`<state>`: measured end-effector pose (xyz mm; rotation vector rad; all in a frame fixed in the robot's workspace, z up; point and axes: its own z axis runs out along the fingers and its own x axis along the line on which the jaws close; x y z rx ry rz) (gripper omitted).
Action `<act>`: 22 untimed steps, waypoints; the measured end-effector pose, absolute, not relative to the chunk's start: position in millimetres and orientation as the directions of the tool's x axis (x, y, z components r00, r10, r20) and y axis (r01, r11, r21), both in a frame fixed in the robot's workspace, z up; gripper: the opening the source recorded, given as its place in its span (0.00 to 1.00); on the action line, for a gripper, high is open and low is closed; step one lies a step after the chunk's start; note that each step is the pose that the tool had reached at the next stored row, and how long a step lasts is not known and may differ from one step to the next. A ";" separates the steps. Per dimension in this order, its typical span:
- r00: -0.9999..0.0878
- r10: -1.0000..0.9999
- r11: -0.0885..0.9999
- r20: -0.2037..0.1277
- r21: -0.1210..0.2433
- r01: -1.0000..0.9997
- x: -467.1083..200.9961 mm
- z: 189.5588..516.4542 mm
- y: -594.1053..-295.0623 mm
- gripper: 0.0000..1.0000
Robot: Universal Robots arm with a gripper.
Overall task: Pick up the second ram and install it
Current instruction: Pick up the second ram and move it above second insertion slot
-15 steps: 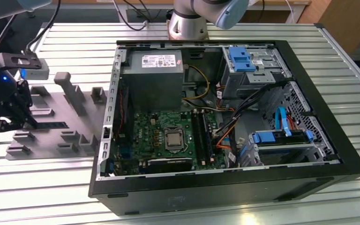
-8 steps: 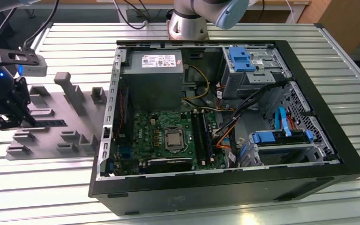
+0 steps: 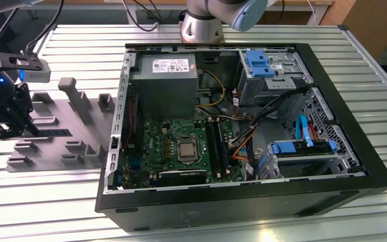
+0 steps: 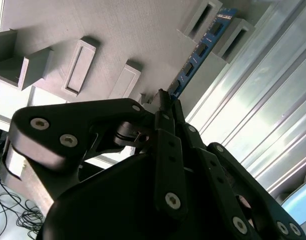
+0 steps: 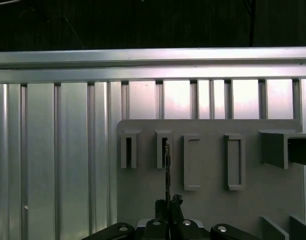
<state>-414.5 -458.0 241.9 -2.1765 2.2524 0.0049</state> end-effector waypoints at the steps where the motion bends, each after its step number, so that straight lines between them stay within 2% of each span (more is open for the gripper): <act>1: -0.034 -0.999 0.034 -0.009 -0.004 -0.999 -414.5 243.0 -458.0 0.14; 22: -0.034 -0.999 0.034 -0.009 -0.004 -0.999 -414.5 283.3 -457.9 0.14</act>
